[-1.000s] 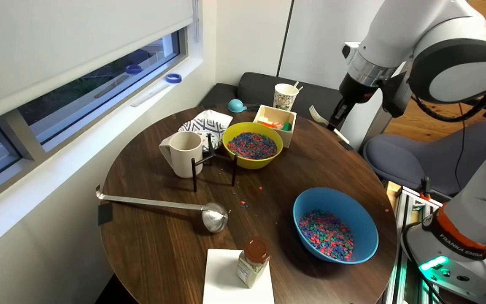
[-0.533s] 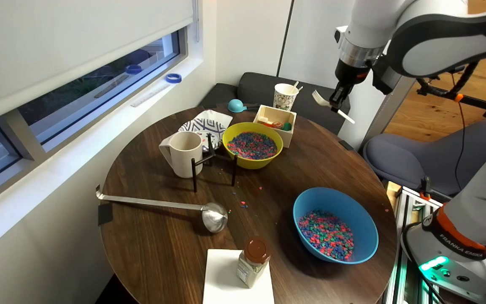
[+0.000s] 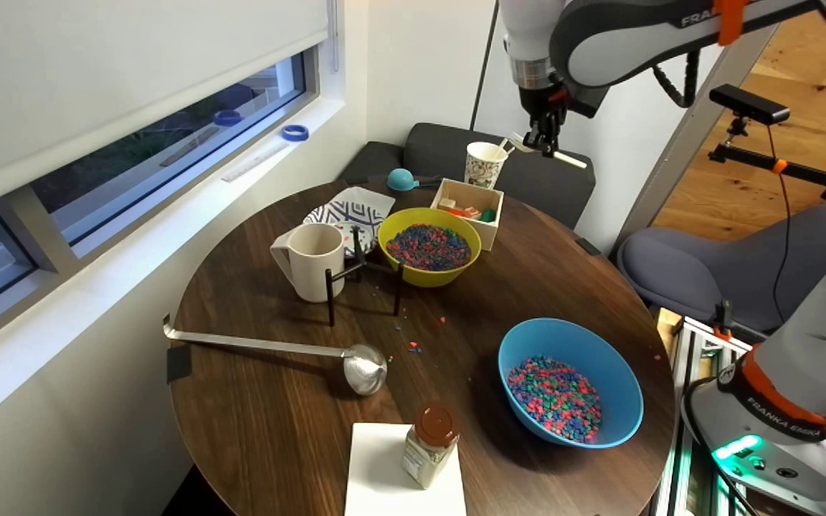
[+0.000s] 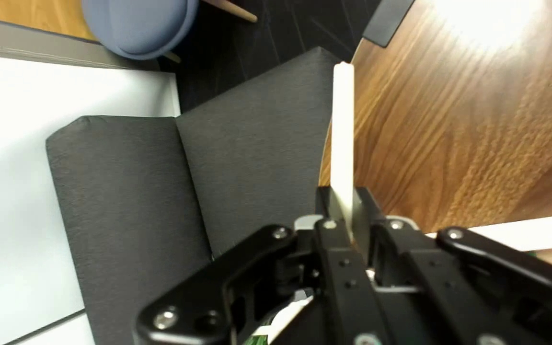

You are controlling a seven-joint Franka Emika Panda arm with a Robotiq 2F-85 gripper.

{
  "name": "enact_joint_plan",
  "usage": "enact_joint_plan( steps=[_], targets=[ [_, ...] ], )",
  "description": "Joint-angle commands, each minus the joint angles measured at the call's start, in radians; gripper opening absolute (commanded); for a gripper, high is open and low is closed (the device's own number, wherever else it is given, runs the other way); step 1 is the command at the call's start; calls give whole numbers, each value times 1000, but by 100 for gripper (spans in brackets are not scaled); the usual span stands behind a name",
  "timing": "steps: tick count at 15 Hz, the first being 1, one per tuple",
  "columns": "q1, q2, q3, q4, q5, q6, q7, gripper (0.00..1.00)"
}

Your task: Pick up the white fork from the table and put it in the paper cup

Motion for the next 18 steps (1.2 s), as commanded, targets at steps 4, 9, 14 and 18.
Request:
enact_joint_plan(
  steps=[4,9,14,18],
  targets=[
    [101,305,-60,294,-173,-154,22,3],
    [143,395,-89,397,-171,-188,-54,3],
    [158,428,-107,444,-171,-214,-111,3],
    [159,441,-115,463,-165,-224,-150,3]
  ],
)
